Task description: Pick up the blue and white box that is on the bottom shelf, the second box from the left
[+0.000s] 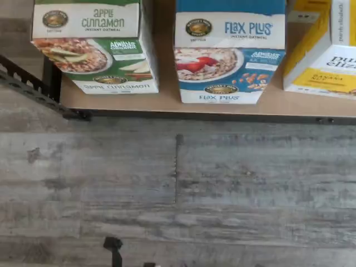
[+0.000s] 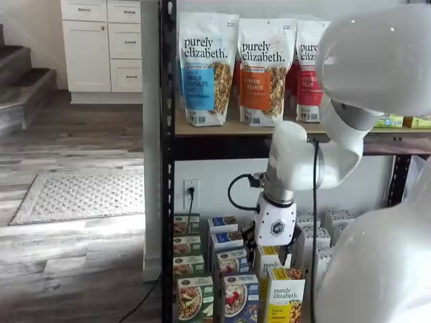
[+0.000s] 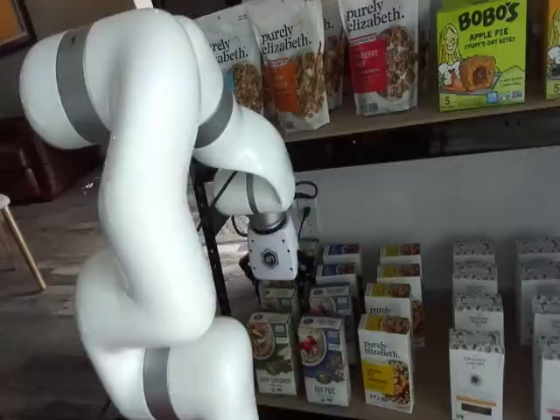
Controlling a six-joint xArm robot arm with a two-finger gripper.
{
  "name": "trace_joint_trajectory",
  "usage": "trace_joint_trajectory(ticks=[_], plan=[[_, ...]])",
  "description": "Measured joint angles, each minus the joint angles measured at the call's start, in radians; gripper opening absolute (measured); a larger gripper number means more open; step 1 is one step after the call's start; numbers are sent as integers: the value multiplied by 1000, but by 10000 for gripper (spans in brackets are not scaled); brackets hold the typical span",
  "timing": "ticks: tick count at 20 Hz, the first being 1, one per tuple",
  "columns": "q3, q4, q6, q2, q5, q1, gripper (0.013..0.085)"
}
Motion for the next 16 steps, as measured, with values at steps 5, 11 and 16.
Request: trace_joint_trajectory(ticks=[5,11,16], plan=[[-3,-5,23,38,-45,21,850],[-25,-43,64,97,-85,30,850],[-52,-42,66,172,-160,35,850]])
